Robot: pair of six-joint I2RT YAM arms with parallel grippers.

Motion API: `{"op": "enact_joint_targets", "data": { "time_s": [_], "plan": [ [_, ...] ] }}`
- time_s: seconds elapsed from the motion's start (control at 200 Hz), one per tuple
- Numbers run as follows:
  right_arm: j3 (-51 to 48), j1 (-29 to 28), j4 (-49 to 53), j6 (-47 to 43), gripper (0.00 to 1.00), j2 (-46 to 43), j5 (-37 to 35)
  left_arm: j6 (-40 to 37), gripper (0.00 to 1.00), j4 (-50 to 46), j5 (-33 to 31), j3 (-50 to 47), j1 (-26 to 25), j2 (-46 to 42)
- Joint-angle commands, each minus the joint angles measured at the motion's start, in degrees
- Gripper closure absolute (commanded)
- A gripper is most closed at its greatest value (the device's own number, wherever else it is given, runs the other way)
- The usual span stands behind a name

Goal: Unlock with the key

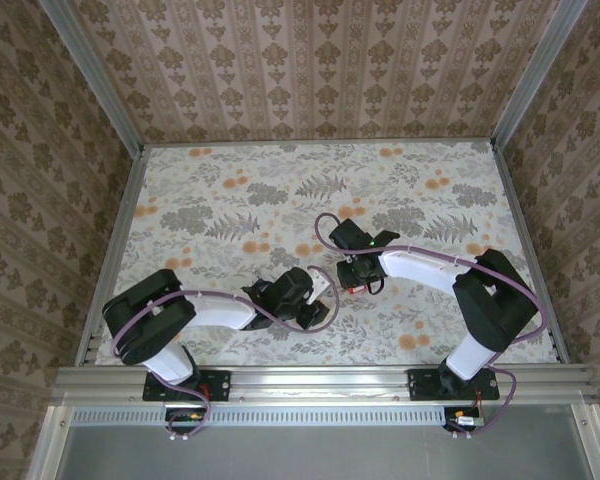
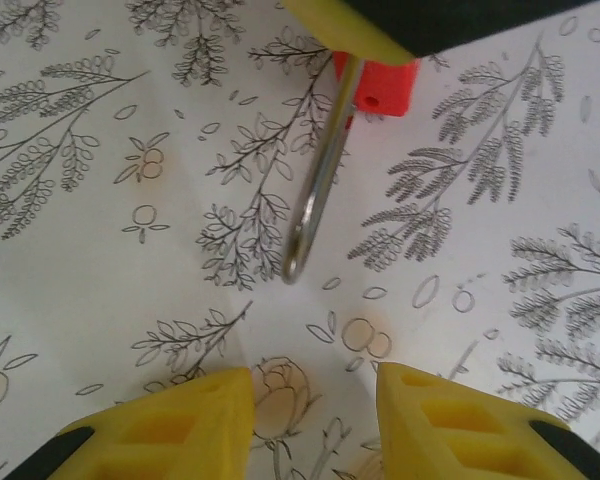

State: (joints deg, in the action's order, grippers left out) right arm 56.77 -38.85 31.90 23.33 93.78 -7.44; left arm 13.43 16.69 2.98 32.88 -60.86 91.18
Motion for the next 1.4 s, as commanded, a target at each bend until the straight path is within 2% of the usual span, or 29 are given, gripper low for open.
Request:
{"op": "enact_joint_targets", "data": {
  "time_s": [0.0, 0.22, 0.38, 0.51, 0.75, 1.185, 1.395],
  "plan": [
    [-2.8, -0.1, 3.3, 1.2, 0.63, 1.4, 1.0, -1.0, 0.59, 3.8, -4.1, -1.5, -0.3, 0.9],
    [-2.6, -0.2, 2.7, 2.0, 0.64, 1.9, 2.3, -1.4, 0.59, 8.4, -4.0, -0.8, -0.3, 4.8],
    [-2.8, -0.2, 3.3, 1.9, 0.64, 1.7, 2.6, -0.8, 0.62, 13.6, -8.2, -1.7, -0.3, 7.5],
    [-3.1, -0.3, 4.0, 1.7, 0.64, 1.6, 3.6, -0.8, 0.64, 15.9, -14.7, -2.6, -0.4, 8.3],
    [-2.6, -0.8, 6.5, 1.3, 0.64, 2.5, 6.3, -0.3, 0.65, 24.9, -22.6, -5.3, -0.5, 10.5],
    [2.2, -1.0, 10.2, -0.7, 0.63, 11.4, 9.5, -0.6, 0.66, 33.8, -31.4, -7.7, -0.5, 14.1],
    [3.0, -1.0, 10.1, -0.2, 0.62, 11.9, 11.3, -1.4, 0.69, 40.7, -34.7, -9.7, -0.4, 16.1]
  ]
}}
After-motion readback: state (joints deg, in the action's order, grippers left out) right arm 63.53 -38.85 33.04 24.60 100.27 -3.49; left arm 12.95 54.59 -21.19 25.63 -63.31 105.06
